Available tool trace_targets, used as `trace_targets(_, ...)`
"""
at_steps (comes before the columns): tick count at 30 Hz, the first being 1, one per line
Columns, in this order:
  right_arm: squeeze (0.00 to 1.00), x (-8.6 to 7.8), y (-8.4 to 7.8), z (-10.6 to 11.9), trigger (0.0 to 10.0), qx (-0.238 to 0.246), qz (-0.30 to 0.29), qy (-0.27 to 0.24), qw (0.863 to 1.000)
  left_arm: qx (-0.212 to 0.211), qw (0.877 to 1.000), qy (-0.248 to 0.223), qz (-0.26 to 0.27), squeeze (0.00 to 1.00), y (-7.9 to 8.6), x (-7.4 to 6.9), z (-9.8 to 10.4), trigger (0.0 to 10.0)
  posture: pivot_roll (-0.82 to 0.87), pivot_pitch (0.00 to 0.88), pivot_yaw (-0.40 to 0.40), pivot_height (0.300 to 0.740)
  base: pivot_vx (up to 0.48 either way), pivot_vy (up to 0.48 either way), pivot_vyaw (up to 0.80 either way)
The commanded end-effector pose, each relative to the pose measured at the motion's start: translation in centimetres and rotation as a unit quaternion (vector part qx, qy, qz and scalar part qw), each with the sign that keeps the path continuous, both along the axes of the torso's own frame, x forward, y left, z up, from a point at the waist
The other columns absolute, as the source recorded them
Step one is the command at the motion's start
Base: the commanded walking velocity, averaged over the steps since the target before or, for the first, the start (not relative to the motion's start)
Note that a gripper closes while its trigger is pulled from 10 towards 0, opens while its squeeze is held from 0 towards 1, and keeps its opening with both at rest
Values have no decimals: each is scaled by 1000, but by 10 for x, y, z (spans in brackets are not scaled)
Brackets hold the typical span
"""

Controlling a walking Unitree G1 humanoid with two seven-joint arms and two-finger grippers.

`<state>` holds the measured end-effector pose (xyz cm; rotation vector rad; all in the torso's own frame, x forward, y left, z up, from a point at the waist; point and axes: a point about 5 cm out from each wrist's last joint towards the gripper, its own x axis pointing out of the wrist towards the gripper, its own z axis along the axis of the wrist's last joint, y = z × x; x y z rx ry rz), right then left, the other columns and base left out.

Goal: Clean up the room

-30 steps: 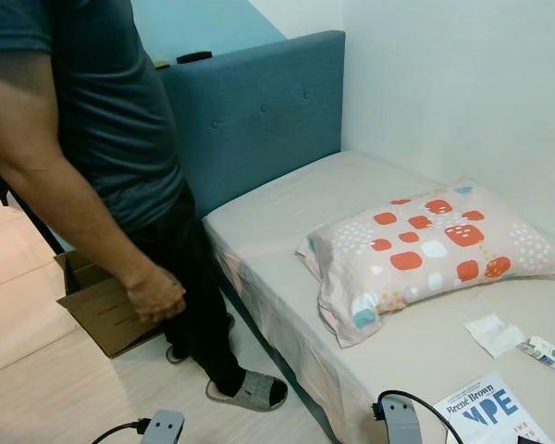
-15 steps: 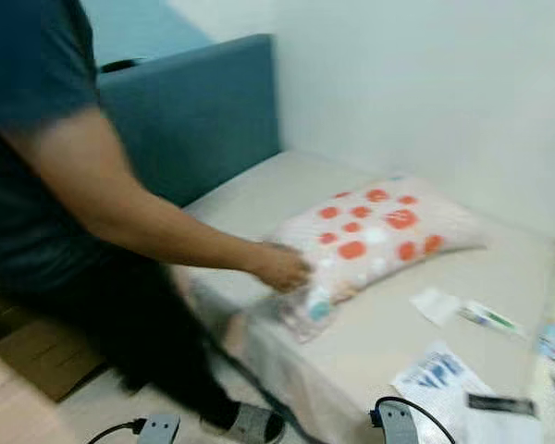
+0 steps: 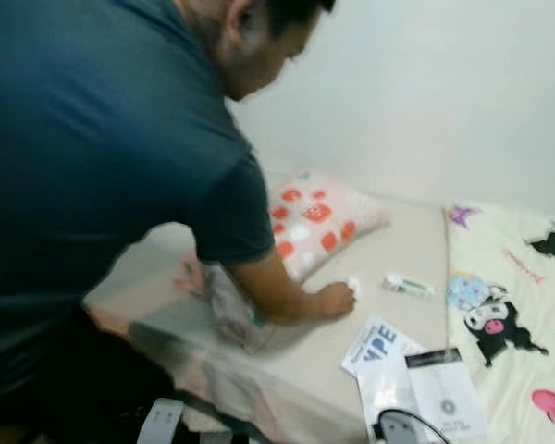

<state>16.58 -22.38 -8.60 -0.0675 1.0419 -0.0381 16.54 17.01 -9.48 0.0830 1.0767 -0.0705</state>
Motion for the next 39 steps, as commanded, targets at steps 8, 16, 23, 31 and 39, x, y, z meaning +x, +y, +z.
trace_targets(8, 0, -13, 6, -7, 10000, 13, -20, 11, 1000, 9, 1000, 22, -7, 0, 6, -10, -4, 10000, -203, 0, 52, 740, 0, 0, -183)
trace_targets(16, 0, -18, 10, -10, 10000, 17, -17, 23, 999, 18, 1000, 11, 3, 0, 16, -4, 0, 10000, -160, 0, 32, 740, 0, 0, -684)
trace_targets(23, 0, -9, 17, -7, 10000, 16, 4, 13, 1000, 28, 999, 11, 23, 0, 27, -6, 0, 10000, -151, 0, 34, 740, 0, 0, -343)
trace_targets(31, 0, 4, 28, -3, 10000, 22, 37, 1, 999, 24, 998, 2, 64, 0, 37, -5, 2, 10000, -134, 0, 23, 740, 0, 0, 0)
trace_targets(39, 0, -24, 37, -15, 10000, 31, 73, 46, 996, 52, 992, 23, 114, 0, 68, -38, -3, 10000, -15, 0, -22, 740, 0, 0, 0)
